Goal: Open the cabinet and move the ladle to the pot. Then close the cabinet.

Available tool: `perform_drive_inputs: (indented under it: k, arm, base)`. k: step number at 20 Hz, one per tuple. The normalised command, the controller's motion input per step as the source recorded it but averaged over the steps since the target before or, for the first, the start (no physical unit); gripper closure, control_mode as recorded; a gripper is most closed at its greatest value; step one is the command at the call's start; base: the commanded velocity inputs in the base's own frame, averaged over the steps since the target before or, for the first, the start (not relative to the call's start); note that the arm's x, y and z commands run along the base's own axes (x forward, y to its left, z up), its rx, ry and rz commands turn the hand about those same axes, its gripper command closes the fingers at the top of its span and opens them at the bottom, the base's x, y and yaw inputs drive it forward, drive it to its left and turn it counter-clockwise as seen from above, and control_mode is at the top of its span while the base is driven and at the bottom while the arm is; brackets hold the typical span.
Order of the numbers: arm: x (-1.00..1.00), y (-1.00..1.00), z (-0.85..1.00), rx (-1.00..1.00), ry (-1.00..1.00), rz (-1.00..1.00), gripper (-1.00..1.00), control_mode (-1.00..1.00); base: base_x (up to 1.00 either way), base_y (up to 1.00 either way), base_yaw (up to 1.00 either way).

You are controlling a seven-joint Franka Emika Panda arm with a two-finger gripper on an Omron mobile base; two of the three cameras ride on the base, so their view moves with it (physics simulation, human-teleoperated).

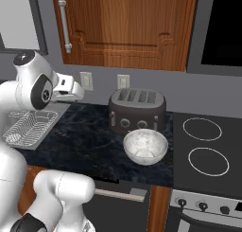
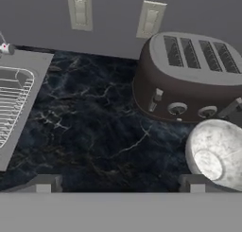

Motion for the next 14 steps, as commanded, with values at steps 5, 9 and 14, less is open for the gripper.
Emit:
perform_drive_inputs:
  k: [5, 9, 14]
  arm:
    - [-0.11, 0.00, 0.30, 0.00, -0.05, 0.00, -1.00, -1.00]
    - [-0.04, 0.00, 0.48, 0.00, -0.02, 0.00, -1.00, -1.00]
    - [-0.04, 0.06, 0.51, 0.00, -0.02, 0.03, -1.00, -1.00]
  base:
    - [0.00, 0.00, 0.00]
    - [0.00, 0.00, 0.00]
    - [0.00, 0.00, 0.00]
